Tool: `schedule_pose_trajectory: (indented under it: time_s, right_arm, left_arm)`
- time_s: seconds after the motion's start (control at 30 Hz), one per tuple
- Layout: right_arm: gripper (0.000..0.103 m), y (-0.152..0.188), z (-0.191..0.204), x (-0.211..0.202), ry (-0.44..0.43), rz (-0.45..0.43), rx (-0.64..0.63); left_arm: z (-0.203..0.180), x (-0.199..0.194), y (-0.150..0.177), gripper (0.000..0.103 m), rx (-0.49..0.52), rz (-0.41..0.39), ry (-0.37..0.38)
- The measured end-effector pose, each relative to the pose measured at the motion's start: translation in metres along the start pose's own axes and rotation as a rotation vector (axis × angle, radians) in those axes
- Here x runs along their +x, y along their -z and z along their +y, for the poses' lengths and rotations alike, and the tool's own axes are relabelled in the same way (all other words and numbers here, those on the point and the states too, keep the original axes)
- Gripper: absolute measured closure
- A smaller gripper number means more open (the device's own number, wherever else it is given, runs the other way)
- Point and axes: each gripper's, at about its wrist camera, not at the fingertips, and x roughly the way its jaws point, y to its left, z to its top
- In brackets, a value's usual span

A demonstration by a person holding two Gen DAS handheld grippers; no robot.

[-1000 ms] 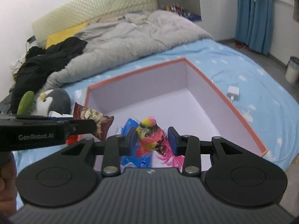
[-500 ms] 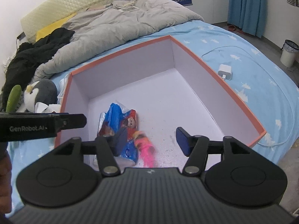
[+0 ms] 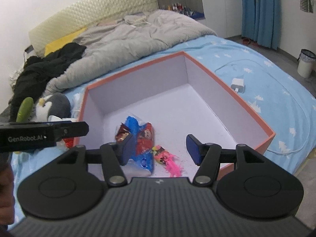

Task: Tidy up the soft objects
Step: 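Drop the candy wrapper into the box with the left gripper while the right drops the feathered toy, then withdraw both tools from the pink box toward the penguin plush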

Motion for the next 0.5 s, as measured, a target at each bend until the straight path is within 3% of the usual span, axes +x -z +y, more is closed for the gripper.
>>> schedule_pose_trajectory:
  time_s: [0.5]
  right_arm:
    - [0.042, 0.023, 0.026, -0.043, -0.057, -0.095, -0.016]
  left_arm:
    - [0.001, -0.056, 0.030, 0.060, 0.003, -0.073, 0.024]
